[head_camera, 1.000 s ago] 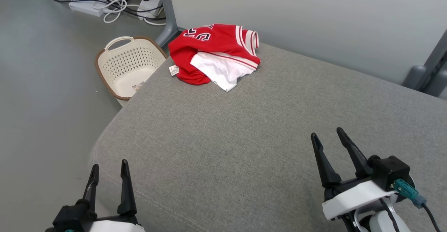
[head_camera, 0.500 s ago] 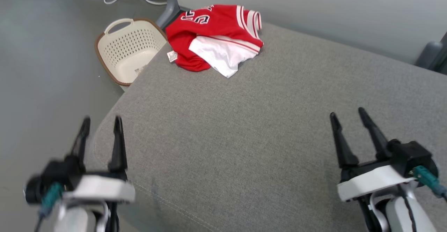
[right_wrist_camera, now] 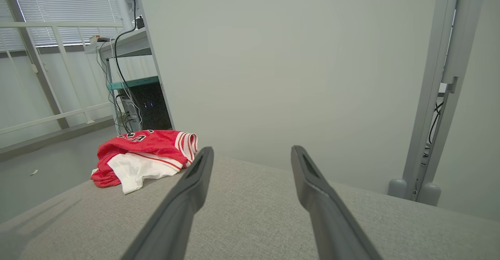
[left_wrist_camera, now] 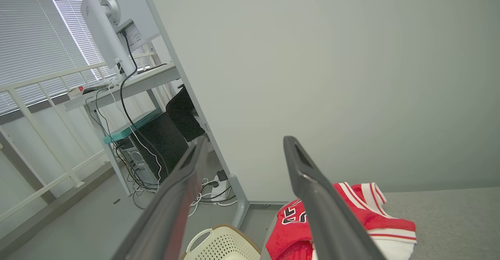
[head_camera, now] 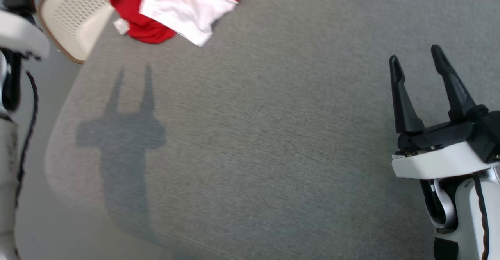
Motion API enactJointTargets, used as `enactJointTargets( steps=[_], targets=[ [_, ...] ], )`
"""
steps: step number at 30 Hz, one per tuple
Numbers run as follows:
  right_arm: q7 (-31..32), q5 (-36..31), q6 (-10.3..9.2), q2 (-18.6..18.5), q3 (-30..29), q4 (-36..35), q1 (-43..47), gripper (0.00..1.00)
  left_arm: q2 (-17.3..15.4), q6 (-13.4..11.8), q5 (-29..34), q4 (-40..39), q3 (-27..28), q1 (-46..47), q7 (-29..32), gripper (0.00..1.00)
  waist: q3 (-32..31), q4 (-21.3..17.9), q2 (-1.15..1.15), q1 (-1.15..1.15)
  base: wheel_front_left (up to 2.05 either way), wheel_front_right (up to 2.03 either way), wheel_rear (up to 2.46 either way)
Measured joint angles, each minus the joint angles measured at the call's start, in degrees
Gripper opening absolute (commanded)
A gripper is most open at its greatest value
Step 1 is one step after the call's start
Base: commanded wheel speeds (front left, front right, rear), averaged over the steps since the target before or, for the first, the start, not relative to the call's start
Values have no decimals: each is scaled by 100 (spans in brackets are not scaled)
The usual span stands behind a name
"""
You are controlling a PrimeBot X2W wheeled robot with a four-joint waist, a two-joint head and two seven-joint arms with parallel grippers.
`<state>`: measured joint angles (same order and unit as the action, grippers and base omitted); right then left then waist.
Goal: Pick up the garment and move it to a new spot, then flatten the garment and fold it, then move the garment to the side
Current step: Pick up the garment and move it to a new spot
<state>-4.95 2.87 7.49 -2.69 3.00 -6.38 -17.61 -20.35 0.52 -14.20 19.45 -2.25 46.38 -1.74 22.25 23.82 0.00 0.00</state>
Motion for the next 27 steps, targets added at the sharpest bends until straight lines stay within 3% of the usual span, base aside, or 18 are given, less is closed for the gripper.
enactJointTargets(
  steps=[10, 18, 27],
  targets=[
    [31, -21, 0, -8, -118, -508, -172, 100, -76, 601, -168, 1714, -621, 1398, 803, 100, 1052, -893, 0, 0, 0, 0, 0],
    [-60, 24, 0, -8, -182, -762, -170, 100, -32, 675, -448, 2410, -1243, 1528, 956, 100, 1578, -1275, 0, 0, 0, 0, 0],
    [-63, 41, 0, -8, -164, -884, -170, 100, -229, 690, -1205, 2565, -2095, 1540, 1311, 100, 1669, -1255, 0, 0, 0, 0, 0]
  ],
)
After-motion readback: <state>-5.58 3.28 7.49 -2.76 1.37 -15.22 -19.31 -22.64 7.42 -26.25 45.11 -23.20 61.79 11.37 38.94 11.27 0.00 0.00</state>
